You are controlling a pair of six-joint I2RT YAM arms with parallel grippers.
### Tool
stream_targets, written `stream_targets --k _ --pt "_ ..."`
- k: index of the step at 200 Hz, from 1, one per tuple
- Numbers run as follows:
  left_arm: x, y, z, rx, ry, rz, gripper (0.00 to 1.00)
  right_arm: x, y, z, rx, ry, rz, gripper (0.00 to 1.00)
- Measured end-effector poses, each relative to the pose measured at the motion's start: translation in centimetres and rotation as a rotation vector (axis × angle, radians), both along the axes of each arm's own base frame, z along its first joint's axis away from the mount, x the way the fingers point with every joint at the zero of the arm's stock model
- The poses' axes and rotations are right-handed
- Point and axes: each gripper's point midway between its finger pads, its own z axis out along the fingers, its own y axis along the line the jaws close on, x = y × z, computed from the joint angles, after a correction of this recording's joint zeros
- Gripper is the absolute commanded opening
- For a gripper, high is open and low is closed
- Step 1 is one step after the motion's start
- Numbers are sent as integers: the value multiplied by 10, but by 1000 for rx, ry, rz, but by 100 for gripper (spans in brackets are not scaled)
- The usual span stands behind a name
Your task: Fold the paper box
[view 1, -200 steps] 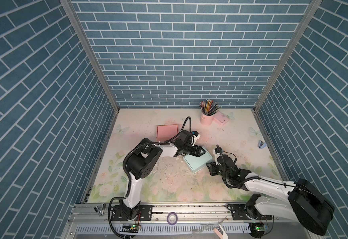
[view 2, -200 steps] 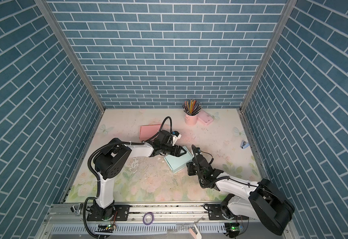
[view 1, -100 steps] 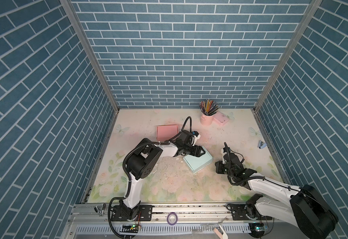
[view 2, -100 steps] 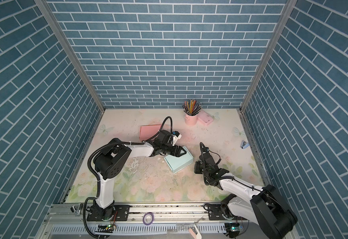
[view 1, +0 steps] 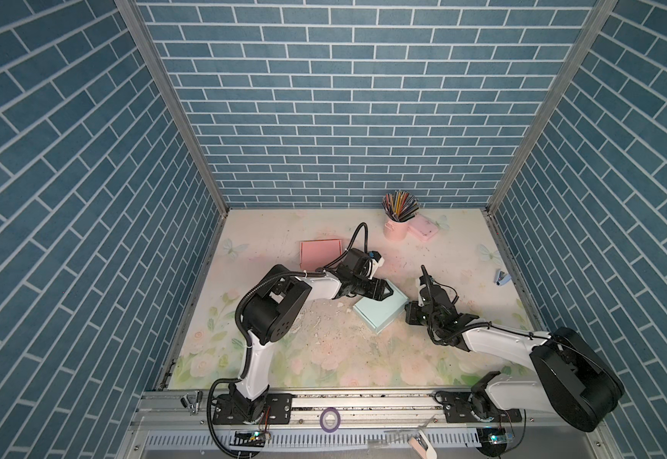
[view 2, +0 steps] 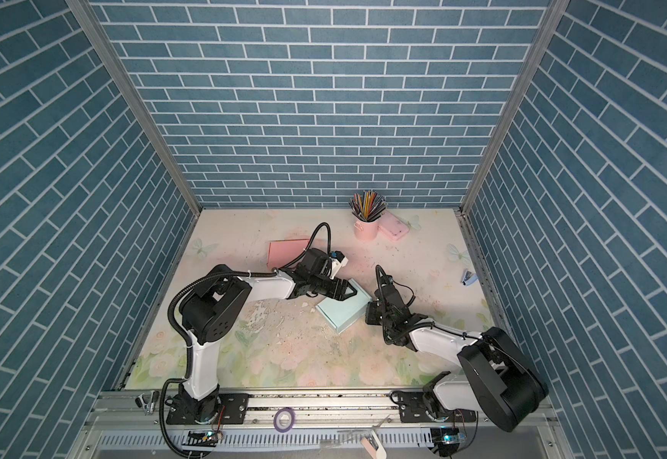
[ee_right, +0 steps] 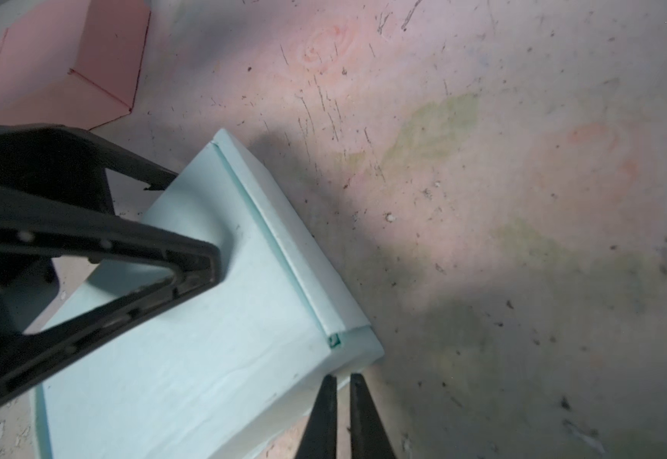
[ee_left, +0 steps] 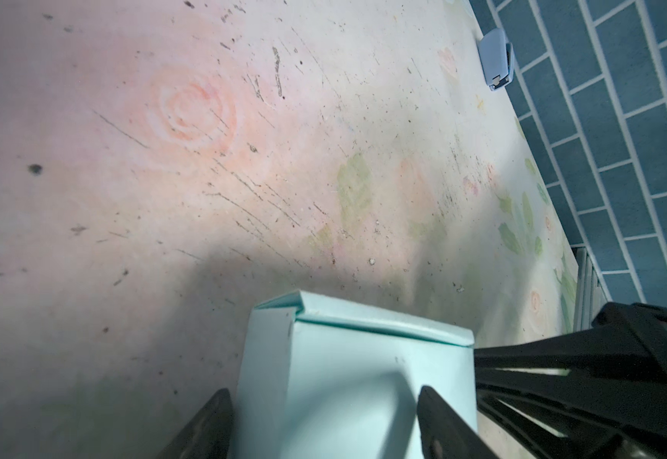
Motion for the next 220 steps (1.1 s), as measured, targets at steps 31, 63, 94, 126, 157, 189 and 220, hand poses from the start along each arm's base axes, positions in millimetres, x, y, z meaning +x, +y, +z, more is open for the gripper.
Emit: stream_targets --k 31,63,94,126,157,189,220 --pt "4 -4 0 0 6 -6 73 0 0 -14 -21 35 1 10" --pt "12 -8 0 2 -12 -10 73 7 5 -15 -16 34 1 9" --pt "16 -8 1 9 -34 -8 73 10 10 -15 -18 37 7 9" --pt "22 -10 2 8 -49 -1 73 6 20 -15 -29 47 38 9" --pt "23 -10 2 10 -53 -1 73 0 29 -15 -38 52 69 10" --pt "21 -10 1 11 -41 -9 77 -10 33 -14 -38 45 102 11" --pt "16 -10 3 14 0 -30 81 -27 39 1 4 -14 159 16"
